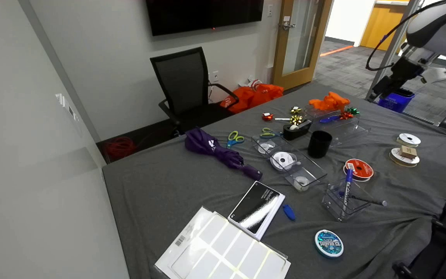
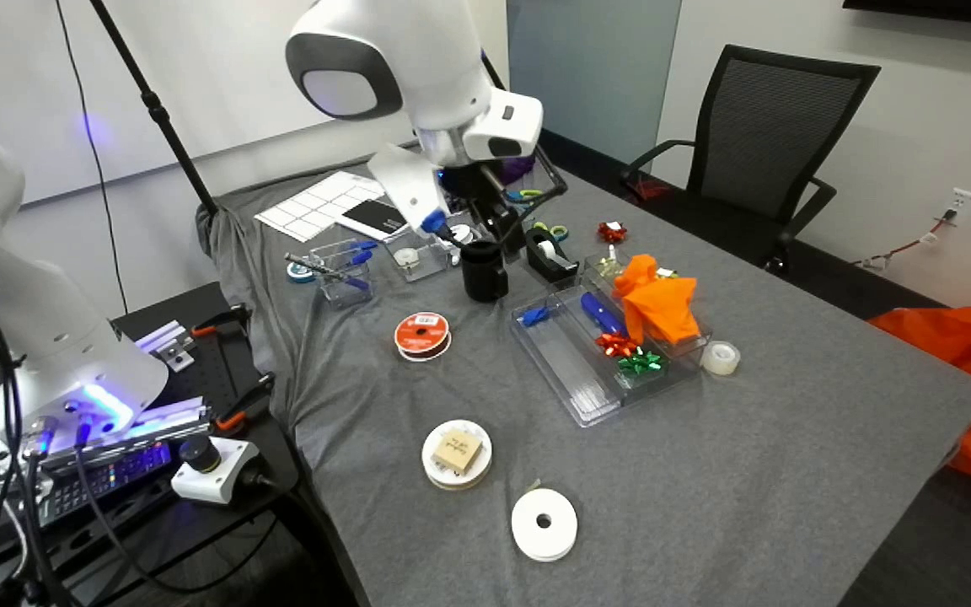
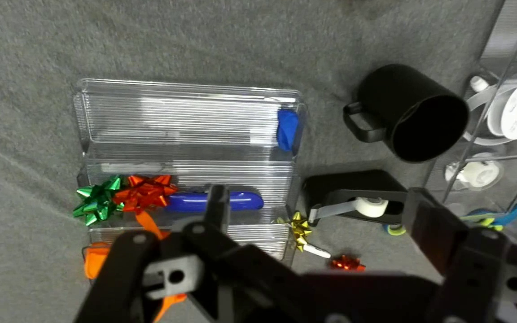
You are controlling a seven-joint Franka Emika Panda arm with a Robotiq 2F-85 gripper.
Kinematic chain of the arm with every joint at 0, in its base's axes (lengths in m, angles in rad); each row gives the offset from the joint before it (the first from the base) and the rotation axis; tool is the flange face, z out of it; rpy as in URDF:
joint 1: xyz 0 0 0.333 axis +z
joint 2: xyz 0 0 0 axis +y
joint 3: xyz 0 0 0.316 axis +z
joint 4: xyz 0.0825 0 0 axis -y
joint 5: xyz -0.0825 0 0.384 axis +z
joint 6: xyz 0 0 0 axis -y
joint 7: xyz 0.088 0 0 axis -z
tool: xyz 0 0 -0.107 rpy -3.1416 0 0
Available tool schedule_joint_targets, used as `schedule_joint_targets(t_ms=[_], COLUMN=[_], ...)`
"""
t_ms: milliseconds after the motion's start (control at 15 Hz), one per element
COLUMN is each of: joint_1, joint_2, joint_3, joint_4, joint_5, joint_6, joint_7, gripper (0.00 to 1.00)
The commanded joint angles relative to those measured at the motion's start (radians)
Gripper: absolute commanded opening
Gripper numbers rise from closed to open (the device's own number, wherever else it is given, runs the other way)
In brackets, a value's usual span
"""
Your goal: Move the red ribbon to the left tray
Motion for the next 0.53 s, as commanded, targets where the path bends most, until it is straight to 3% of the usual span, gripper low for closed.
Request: schedule_joint_targets(t_ms=[0, 200, 267, 467], joint_1=[-0.104, -0.155, -0.152, -0.167], joint_2=[0.168, 0.257, 0.189, 0.213], joint_3=[0.076, 0.123, 0.129, 0.147], joint_4=[0.165, 0.254, 0.174, 0.193], joint_5=[0.056, 0.032, 0.004, -0.005], joint_6=[-0.024, -0.001, 0.008, 0.010], joint_7=[-0.012, 0.026, 0.030, 0.037], gripper=[1.00, 1.00, 1.00, 1.00])
